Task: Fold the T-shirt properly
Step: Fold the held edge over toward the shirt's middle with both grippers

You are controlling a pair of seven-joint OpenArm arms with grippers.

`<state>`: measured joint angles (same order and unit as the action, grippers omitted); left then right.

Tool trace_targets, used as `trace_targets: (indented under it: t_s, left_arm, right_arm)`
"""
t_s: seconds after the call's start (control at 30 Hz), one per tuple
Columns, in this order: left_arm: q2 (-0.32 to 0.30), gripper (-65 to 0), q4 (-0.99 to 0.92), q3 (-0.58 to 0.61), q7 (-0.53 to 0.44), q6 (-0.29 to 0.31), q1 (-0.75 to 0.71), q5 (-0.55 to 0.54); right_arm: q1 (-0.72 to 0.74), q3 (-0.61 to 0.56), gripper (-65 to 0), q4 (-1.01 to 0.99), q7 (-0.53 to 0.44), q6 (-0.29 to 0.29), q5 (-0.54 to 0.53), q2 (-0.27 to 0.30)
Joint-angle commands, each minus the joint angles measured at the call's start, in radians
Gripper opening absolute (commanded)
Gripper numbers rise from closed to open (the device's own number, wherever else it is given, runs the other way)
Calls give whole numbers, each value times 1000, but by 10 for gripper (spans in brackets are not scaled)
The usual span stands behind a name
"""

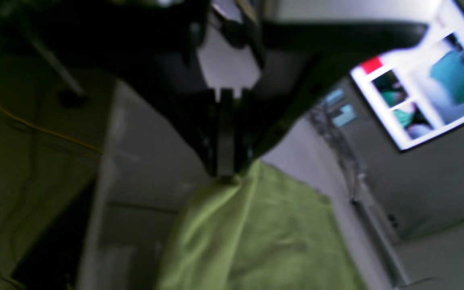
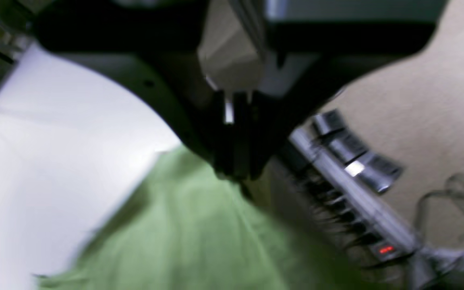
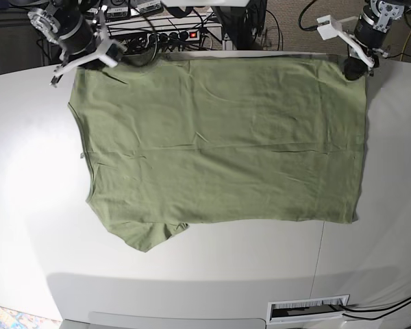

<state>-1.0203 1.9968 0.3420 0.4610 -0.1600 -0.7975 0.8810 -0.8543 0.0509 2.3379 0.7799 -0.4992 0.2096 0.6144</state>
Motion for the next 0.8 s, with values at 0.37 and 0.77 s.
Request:
trace_targets:
  t_s: [0.37, 0.77]
  left_arm:
    - [19, -650, 12, -5, -97, -27, 273, -226]
    - [137, -650, -197, -5, -197, -24, 486, -358]
  right_arm:
    - [196, 68, -650, -3, -85, 2, -90, -93]
    - [440, 68, -650, -228, -162, 2, -90, -242]
